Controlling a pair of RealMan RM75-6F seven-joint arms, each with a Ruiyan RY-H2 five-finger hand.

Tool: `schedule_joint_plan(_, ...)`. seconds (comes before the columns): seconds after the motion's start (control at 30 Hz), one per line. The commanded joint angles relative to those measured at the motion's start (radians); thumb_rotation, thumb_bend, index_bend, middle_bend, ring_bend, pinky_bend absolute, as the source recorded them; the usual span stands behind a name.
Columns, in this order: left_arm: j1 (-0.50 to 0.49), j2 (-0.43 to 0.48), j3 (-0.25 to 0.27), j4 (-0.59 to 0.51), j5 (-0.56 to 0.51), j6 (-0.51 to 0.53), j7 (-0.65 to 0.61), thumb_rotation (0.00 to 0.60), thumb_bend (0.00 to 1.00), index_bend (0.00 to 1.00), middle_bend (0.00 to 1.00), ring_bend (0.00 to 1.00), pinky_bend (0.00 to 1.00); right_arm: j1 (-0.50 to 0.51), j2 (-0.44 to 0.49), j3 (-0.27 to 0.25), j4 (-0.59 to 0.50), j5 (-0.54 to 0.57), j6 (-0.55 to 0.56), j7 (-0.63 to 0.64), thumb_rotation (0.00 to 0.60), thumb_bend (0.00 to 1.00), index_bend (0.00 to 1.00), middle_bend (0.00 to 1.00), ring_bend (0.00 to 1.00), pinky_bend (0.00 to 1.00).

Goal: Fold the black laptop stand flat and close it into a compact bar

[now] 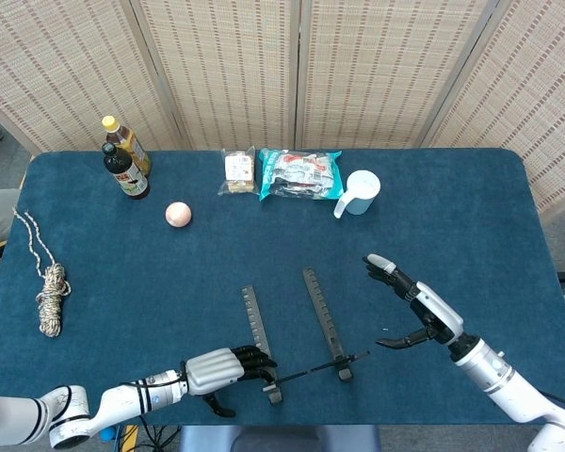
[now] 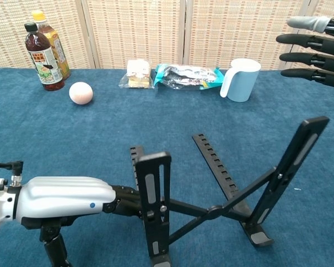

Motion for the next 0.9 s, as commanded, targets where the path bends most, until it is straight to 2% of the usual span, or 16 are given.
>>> schedule_joint_plan(0.03,-0.002,-0.002,0.003,0.0,-0.002,-0.003,0.0,0.6,0.17,0.18,0.05,0.01,0.02,-0.002,0.0,0.001,0.001,-0.001,0.001,0.001,0.6,0.0,0.0,0.04,0.0,0.06)
schedule_joint_plan(0.5,-0.015,-0.002,0.014,-0.009,-0.013,-0.009,0.001,0.6,0.17,0.18,0.05,0.01,0.02,-0.009,-0.004,0.008,0.016,-0.001,-0.004,-0.005,0.6,0.0,0.0,0.04,0.0,0.06)
schedule_joint_plan(0.7,0.008,0.018,-0.01,0.007,-0.055,0.027,0.018,0.6,0.17,0.18,0.05,0.01,0.02,-0.009,0.02,0.015,0.02,-0.015,-0.01,-0.134,0.6,0.0,0.0,0.04,0.0,0.06)
schedule_joint_plan(0.9,0.058,0.075,-0.05,0.008,-0.122,0.098,0.062,0.6,0.17,0.18,0.05,0.01,0.02,0.028,0.113,-0.009,-0.032,-0.054,-0.085,-0.252,0.6,0.0,0.0,0.04,0.0,0.06)
